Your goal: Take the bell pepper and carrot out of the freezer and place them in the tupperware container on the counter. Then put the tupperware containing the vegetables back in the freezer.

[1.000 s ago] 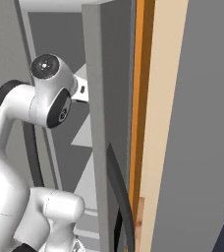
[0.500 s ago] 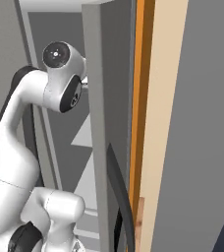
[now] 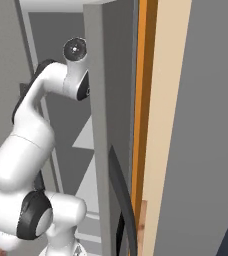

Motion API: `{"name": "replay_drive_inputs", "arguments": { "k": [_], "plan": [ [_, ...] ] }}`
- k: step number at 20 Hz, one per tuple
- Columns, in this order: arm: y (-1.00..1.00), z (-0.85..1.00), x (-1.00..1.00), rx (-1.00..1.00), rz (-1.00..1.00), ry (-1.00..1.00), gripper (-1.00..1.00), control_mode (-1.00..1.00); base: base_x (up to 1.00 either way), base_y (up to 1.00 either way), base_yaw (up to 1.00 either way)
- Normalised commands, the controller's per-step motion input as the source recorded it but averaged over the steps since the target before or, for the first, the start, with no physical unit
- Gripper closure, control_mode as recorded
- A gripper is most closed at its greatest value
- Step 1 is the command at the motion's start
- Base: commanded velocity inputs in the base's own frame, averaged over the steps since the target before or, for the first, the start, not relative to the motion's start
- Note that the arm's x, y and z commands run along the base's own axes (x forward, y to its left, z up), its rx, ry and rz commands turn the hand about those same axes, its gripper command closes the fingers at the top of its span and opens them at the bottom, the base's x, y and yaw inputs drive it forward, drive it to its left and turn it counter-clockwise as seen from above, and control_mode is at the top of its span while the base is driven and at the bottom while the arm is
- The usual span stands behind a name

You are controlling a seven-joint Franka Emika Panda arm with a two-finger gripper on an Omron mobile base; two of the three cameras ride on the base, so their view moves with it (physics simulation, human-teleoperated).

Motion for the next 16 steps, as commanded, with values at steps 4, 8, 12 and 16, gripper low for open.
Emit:
{"name": "replay_drive_inputs", "arguments": {
  "k": [4, 8, 12, 16],
  "plan": [
    [-0.23, 0.00, 0.78, 0.11, -0.01, 0.00, -1.00, -1.00, 0.00, 0.00, 0.00],
    [-0.15, 0.00, 0.73, 0.10, 0.00, 0.02, -1.00, -1.00, 0.00, 0.00, 0.00],
    [-0.03, 0.00, 0.68, 0.07, 0.00, 0.05, -1.00, -1.00, 0.00, 0.00, 0.00],
    [0.00, -0.01, 0.56, 0.04, 0.00, 0.05, -1.00, -1.00, 0.00, 0.00, 0.00]
  ]
}}
